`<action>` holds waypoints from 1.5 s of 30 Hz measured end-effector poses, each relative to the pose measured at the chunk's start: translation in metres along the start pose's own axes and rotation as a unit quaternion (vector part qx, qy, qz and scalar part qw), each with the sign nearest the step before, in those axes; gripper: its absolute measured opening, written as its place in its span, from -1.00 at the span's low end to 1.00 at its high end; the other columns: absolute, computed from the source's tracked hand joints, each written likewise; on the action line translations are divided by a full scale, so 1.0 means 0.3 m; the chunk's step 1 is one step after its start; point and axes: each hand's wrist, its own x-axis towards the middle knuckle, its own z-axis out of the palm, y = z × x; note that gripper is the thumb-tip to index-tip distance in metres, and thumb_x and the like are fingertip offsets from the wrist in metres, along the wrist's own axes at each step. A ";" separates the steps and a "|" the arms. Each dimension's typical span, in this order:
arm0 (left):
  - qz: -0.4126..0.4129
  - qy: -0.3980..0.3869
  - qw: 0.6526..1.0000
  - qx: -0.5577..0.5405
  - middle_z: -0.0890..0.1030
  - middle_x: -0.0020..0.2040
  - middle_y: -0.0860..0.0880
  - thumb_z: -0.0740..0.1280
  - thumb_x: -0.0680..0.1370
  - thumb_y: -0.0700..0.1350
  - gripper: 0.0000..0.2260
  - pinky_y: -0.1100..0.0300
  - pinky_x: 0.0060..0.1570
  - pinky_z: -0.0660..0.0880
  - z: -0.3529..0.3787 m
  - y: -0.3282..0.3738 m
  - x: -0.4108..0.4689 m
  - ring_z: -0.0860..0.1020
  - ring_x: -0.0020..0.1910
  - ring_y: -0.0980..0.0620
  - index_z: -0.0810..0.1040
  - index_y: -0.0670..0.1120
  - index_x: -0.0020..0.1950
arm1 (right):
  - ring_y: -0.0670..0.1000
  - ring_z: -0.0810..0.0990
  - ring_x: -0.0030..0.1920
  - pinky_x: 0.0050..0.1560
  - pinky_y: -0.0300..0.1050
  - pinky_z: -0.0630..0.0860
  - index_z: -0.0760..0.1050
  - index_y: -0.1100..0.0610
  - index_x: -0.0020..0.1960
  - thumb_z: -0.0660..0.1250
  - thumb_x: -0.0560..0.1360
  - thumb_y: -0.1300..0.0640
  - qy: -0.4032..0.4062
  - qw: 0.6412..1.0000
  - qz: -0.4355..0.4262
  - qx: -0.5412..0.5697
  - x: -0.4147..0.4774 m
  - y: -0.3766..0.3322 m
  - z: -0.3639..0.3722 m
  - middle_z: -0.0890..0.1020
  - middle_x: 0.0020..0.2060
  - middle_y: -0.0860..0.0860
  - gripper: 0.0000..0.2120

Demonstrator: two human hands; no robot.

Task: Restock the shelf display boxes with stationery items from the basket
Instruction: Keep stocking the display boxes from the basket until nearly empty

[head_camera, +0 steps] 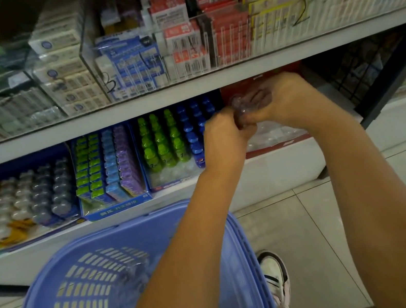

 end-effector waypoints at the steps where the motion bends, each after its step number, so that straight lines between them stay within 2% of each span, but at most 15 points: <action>1: 0.010 -0.003 1.000 -0.007 0.61 -0.17 -0.18 0.41 0.44 -0.19 -0.81 0.34 -0.31 0.32 0.009 0.008 0.005 0.54 -0.22 -0.08 0.59 -0.27 -0.02 | -0.20 0.51 -0.28 -0.21 -0.41 0.42 0.56 0.00 -0.08 0.52 0.29 -0.07 0.024 0.999 0.026 -0.026 0.028 0.021 -0.002 0.57 -0.25 -0.13 -0.72; 5: 0.084 -0.151 0.982 0.080 0.52 0.27 -0.22 0.29 0.57 -0.08 -0.61 0.13 0.14 0.43 0.081 0.007 -0.039 0.50 0.22 -0.15 0.42 -0.21 0.35 | 0.01 0.61 0.01 -0.11 -0.27 0.43 0.59 0.15 0.00 0.44 0.38 -0.08 0.218 0.972 0.081 -0.043 0.128 0.125 0.007 0.63 -0.09 -0.02 -0.67; 9: 0.145 -0.251 0.921 0.259 0.07 0.56 -0.15 0.10 0.65 0.03 -0.45 0.14 0.47 0.04 0.150 -0.047 -0.112 0.05 0.54 -0.08 0.06 -0.23 0.53 | 0.12 0.60 0.04 -0.23 -0.27 0.36 0.59 0.15 0.02 0.31 0.50 0.01 0.240 0.966 0.025 -0.089 0.186 0.147 0.057 0.65 -0.02 0.13 -0.77; 13: 0.136 -0.241 0.904 0.325 -0.05 0.57 -0.16 0.02 0.66 0.07 -0.41 0.12 0.49 -0.05 0.194 -0.047 -0.127 -0.05 0.55 -0.09 -0.08 -0.26 0.54 | 0.13 0.61 0.06 0.04 -0.11 0.53 0.58 0.22 0.00 0.35 0.45 -0.02 0.187 0.977 0.065 -0.083 0.253 0.146 0.067 0.66 -0.02 0.15 -0.69; 20: 0.112 -0.252 0.905 0.323 -0.06 0.57 -0.18 0.02 0.66 0.06 -0.40 0.09 0.52 -0.05 0.213 -0.037 -0.116 -0.07 0.55 -0.10 -0.10 -0.28 0.53 | 0.14 0.61 0.08 0.05 -0.09 0.52 0.58 0.25 0.06 0.39 0.45 -0.03 0.215 0.969 0.064 -0.098 0.239 0.163 0.117 0.65 0.03 0.17 -0.65; 23: 0.130 -0.229 0.936 0.233 0.03 0.57 -0.15 0.08 0.65 0.02 -0.45 0.14 0.49 0.00 0.170 -0.037 -0.138 -0.01 0.55 -0.06 0.02 -0.24 0.54 | 0.15 0.59 0.06 -0.08 -0.12 0.42 0.54 0.28 0.06 0.27 0.54 -0.04 0.180 0.969 0.068 -0.152 0.197 0.143 0.098 0.63 0.03 0.20 -0.63; 25: 0.137 -0.160 0.972 0.107 0.30 0.48 -0.15 0.17 0.63 -0.06 -0.57 0.14 0.40 0.24 0.108 -0.059 -0.183 0.24 0.46 -0.06 0.28 -0.20 0.46 | 0.17 0.59 0.01 -0.11 -0.14 0.39 0.53 0.28 0.04 0.23 0.56 -0.06 0.191 0.969 0.076 -0.139 0.143 0.115 0.086 0.62 0.00 0.22 -0.62; 28: 0.073 -0.044 0.996 -0.027 0.58 0.02 -0.04 0.25 0.57 -0.10 -0.84 0.14 -0.06 0.50 -0.012 -0.181 -0.314 0.54 -0.03 0.06 0.55 -0.12 0.09 | 0.08 0.63 -0.23 -0.19 -0.16 0.55 0.59 0.23 -0.16 0.39 0.42 -0.12 0.133 0.990 0.046 0.020 0.014 0.044 0.130 0.65 -0.28 0.13 -0.63; 30: -0.033 -0.028 0.999 -0.026 0.59 -0.12 -0.01 0.26 0.56 -0.10 -0.89 0.17 -0.18 0.49 -0.093 -0.330 -0.420 0.52 -0.20 0.11 0.55 -0.10 -0.04 | -0.08 0.57 -0.49 -0.48 -0.29 0.47 0.57 0.17 -0.30 0.49 0.35 -0.07 -0.025 0.993 0.037 0.110 -0.093 -0.032 0.248 0.59 -0.49 0.02 -0.70; 32: -0.159 -0.020 0.987 0.015 0.63 -0.15 -0.12 0.29 0.54 -0.19 -0.91 0.10 -0.15 0.49 -0.162 -0.525 -0.506 0.58 -0.19 -0.06 0.58 -0.17 -0.06 | -0.11 0.55 -0.53 -0.51 -0.32 0.46 0.55 0.16 -0.32 0.49 0.36 -0.02 -0.164 0.979 0.048 0.110 -0.166 -0.082 0.430 0.61 -0.48 0.04 -0.73; 34: -0.268 -0.040 0.960 0.069 0.63 -0.09 -0.28 0.28 0.50 -0.32 -0.89 0.02 -0.05 0.45 -0.225 -0.715 -0.578 0.60 -0.08 -0.22 0.59 -0.29 -0.05 | 0.00 0.59 -0.39 -0.27 -0.15 0.58 0.58 0.24 -0.22 0.46 0.41 0.00 -0.255 0.963 0.066 0.059 -0.199 -0.094 0.647 0.66 -0.32 0.18 -0.72; 36: -0.337 -0.068 0.934 0.101 0.62 -0.04 -0.34 0.27 0.48 -0.36 -0.86 -0.01 -0.02 0.42 -0.272 -0.871 -0.637 0.59 -0.01 -0.28 0.59 -0.33 -0.03 | 0.05 0.57 -0.26 -0.13 -0.10 0.53 0.60 0.31 -0.06 0.41 0.46 0.00 -0.321 0.944 0.078 -0.018 -0.227 -0.069 0.868 0.66 -0.15 0.27 -0.66; 39: -0.380 -0.072 0.915 0.114 0.61 0.03 -0.31 0.35 0.44 -0.34 -0.78 0.03 -0.02 0.43 -0.306 -1.027 -0.686 0.58 0.02 -0.27 0.59 -0.29 0.08 | 0.05 0.60 -0.12 -0.15 -0.12 0.49 0.52 0.33 0.16 0.36 0.50 0.02 -0.314 0.938 0.123 -0.080 -0.266 -0.001 1.126 0.64 0.03 0.28 -0.59; 42: -0.366 -0.115 0.916 0.118 0.53 0.18 -0.33 0.31 0.47 -0.33 -0.65 -0.01 0.16 0.39 -0.285 -1.124 -0.718 0.51 0.16 -0.27 0.49 -0.29 0.26 | 0.18 0.56 0.19 0.18 0.00 0.45 0.41 0.31 0.32 0.27 0.55 -0.02 -0.271 0.938 0.194 -0.092 -0.302 0.063 1.293 0.53 0.24 0.26 -0.52; 45: -0.385 -0.137 0.908 0.089 0.32 0.45 -0.19 0.19 0.55 -0.31 -0.54 0.09 0.35 0.29 -0.256 -1.180 -0.754 0.34 0.41 -0.14 0.29 -0.19 0.46 | 0.20 0.54 0.20 0.15 0.03 0.48 0.20 0.34 0.43 0.31 0.51 -0.03 -0.230 0.936 0.260 -0.064 -0.314 0.092 1.402 0.52 0.25 0.23 -0.34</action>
